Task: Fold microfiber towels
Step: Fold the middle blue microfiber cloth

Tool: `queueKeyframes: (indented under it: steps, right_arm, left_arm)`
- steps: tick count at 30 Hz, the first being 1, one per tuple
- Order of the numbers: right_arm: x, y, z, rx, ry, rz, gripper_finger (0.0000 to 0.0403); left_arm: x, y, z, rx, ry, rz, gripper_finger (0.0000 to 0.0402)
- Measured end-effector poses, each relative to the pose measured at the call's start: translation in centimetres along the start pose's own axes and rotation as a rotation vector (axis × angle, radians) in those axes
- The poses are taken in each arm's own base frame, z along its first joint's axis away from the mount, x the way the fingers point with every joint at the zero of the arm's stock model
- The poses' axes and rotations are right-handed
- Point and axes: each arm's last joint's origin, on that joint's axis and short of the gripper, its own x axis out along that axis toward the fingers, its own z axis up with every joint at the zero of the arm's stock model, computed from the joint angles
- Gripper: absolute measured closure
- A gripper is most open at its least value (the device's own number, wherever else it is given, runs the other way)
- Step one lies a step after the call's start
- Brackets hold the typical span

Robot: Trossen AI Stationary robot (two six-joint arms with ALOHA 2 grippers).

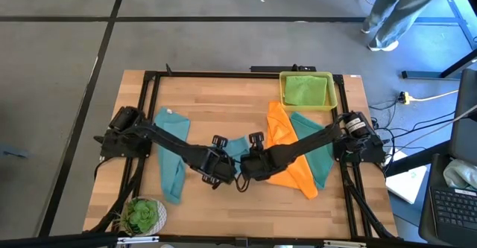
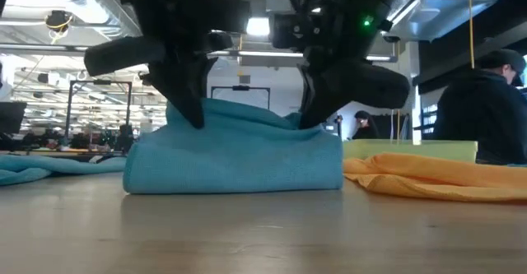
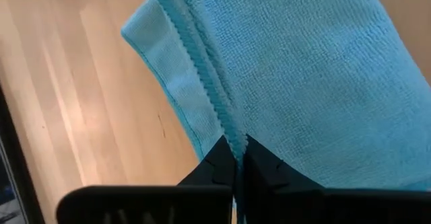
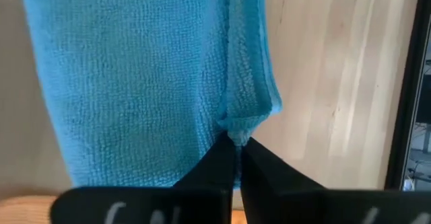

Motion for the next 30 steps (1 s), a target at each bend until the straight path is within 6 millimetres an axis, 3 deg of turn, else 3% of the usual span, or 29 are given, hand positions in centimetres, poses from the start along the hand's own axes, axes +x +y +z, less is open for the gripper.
queueKeyframes:
  steps: [9, 16, 24, 30]
  right_arm:
    - [1.7, -0.8, -0.4, 0.034, -0.016, 0.015, 0.0394]
    - [3.9, -1.2, -1.2, 0.028, -0.058, 0.02, 0.0377]
    - [5.2, -2.7, -1.6, 0.05, -0.048, 0.027, 0.0374]
    - [5.8, -3.7, -1.8, 0.108, -0.045, 0.082, 0.0373]
  left_arm:
    - [2.6, -0.4, -1.5, -0.021, 0.022, -0.006, 0.0398]
    - [3.7, 0.5, -2.1, -0.056, 0.05, 0.0, 0.04]
    - [5.8, 1.7, -3.1, -0.118, 0.063, 0.011, 0.0377]
    - [6.1, 2.1, -3.3, -0.132, 0.069, 0.013, 0.0361]
